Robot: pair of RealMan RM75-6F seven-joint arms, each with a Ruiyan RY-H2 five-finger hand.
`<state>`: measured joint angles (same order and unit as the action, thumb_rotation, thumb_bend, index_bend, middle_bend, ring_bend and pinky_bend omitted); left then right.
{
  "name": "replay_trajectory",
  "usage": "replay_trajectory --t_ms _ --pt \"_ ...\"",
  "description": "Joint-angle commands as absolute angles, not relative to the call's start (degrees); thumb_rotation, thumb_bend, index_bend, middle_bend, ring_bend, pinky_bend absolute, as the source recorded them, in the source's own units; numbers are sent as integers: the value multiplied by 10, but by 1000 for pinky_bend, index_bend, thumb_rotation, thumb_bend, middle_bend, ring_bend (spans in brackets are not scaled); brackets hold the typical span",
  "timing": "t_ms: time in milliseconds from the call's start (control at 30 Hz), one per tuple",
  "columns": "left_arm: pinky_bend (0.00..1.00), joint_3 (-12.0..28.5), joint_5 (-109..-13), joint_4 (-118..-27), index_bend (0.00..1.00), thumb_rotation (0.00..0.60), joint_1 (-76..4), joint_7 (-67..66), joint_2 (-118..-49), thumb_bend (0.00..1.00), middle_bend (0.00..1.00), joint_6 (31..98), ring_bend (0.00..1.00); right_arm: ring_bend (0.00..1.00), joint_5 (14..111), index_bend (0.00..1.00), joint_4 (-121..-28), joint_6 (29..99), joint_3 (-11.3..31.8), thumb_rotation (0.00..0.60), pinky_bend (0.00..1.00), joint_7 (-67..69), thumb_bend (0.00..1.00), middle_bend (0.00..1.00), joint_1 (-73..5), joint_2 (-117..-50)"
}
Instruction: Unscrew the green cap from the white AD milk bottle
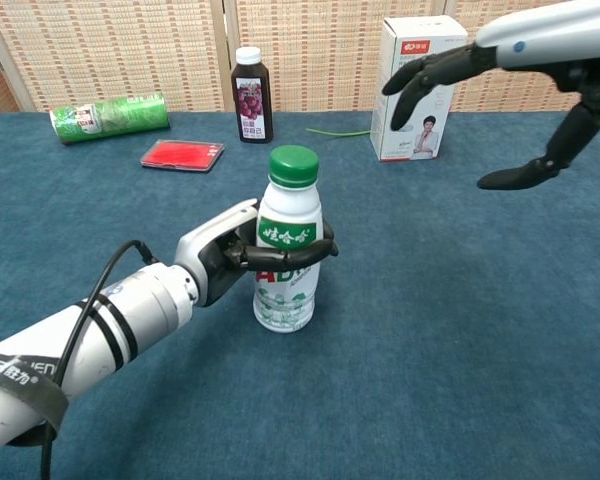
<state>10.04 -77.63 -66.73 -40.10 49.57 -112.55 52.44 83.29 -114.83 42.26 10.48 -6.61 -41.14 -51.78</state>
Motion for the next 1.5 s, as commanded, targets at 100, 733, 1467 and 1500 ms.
replay_trajectory --t_ms 100,733,1467,1500 --pt "25 106 -771 -671 585 600 -399 489 -1123 680 627 521 200 0 796 211 -1145 399 107 600 0 -102 242 0 -438 -537" --pt "26 114 -772 -679 588 600 -396 485 -1120 682 629 512 203 0 683 188 -1153 393 98 600 0 -197 242 0 -499 -585" --pt "26 118 -778 -684 592 600 -406 473 -1116 685 637 497 203 0 611 178 -1155 373 97 600 0 -200 243 0 -571 -612" --pt "26 118 -778 -683 592 600 -406 473 -1116 685 638 496 203 0 613 178 -1155 373 96 600 0 -200 242 0 -573 -612"
